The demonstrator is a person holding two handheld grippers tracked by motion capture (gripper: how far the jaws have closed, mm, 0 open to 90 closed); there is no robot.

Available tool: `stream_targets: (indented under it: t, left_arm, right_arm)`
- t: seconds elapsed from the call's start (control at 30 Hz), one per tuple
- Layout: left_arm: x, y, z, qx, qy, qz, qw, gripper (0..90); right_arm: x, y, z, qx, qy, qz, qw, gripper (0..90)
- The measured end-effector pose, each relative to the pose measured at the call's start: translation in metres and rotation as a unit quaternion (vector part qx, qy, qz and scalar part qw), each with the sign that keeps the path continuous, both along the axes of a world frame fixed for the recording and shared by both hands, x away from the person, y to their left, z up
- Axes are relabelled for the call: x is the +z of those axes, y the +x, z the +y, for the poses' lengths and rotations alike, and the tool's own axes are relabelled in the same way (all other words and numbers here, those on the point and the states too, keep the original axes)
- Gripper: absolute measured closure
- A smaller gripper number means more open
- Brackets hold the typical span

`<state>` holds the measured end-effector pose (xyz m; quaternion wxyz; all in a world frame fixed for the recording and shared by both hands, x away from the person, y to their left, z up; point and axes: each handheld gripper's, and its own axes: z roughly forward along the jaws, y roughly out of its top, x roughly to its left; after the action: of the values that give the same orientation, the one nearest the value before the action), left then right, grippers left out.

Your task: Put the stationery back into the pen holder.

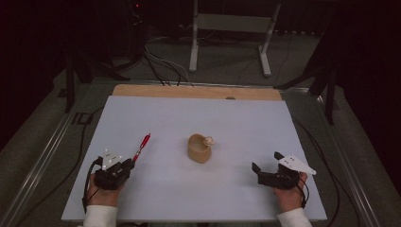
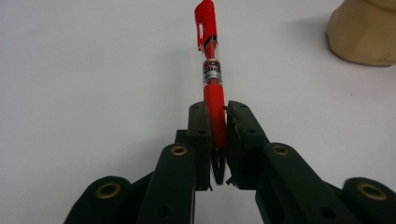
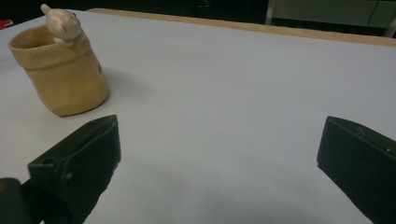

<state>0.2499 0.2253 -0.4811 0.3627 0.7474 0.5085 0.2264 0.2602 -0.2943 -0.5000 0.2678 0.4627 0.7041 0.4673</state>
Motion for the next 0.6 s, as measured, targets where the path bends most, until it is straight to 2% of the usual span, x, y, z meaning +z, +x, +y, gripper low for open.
stream_targets:
  t: [0.33,0.37,0.6]
  left_arm:
    - [0.013,0.004,0.003,-0.014,0.001,-0.012,0.9998,81.4]
    - [0.015,0.005,0.003,-0.023,0.000,-0.014,0.9996,81.4]
    - [0.023,0.007,0.002,-0.044,0.005,-0.022,0.9988,81.4]
  right_arm:
    - [-0.001,0.000,0.000,0.000,0.004,0.003,1.0000,0.1]
    - [-0.001,0.000,0.000,0.000,0.004,0.003,1.0000,0.0]
    - [-0.001,0.000,-0.001,0.000,0.004,0.003,1.0000,0.1]
